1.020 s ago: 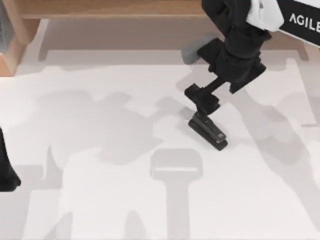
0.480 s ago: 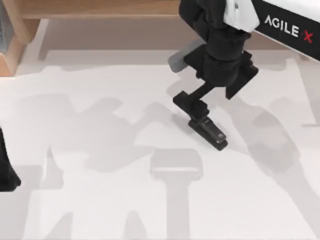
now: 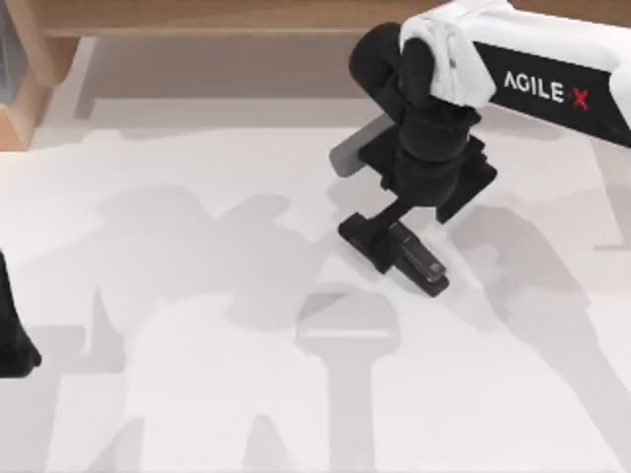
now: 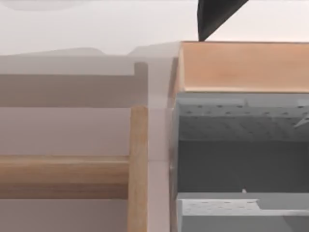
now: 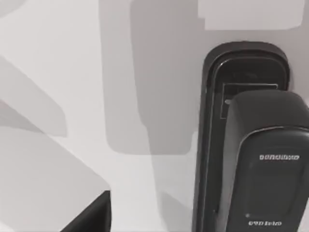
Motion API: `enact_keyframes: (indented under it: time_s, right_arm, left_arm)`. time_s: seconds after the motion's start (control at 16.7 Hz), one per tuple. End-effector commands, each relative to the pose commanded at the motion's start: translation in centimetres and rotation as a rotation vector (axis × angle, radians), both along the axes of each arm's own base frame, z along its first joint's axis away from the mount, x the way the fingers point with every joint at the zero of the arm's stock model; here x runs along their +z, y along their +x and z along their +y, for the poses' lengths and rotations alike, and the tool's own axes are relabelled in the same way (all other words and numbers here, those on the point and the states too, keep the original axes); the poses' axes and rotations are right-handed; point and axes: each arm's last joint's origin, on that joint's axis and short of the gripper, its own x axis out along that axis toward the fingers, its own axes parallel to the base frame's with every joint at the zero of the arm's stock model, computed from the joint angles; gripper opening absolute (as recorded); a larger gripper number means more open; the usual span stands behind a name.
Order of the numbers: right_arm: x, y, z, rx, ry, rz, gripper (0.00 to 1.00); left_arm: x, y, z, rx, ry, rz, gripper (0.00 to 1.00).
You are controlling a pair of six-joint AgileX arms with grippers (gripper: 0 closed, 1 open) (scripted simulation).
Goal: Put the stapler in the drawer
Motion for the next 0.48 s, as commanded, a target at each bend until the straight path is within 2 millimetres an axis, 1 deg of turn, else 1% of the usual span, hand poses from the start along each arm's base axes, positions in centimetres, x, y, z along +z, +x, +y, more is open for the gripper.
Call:
enact_keyframes:
  time_s: [0.12, 0.18, 0.36, 0.48]
  right_arm:
    - [-1.6, -0.1, 0.0, 0.000, -0.002, 0.003, 1.00]
    - [-1.9, -0.2, 0.0, 0.000, -0.003, 0.004, 1.00]
    - [-1.9, -0.2, 0.0, 0.000, -0.003, 0.005, 1.00]
    - [-1.9, -0.2, 0.0, 0.000, -0.003, 0.005, 0.85]
  left_arm:
    - [0.0, 0.0, 0.0, 0.000, 0.000, 0.000, 1.00]
    - [0.0, 0.0, 0.0, 0.000, 0.000, 0.000, 1.00]
    - [0.0, 0.0, 0.0, 0.000, 0.000, 0.000, 1.00]
    - [0.0, 0.0, 0.0, 0.000, 0.000, 0.000, 1.00]
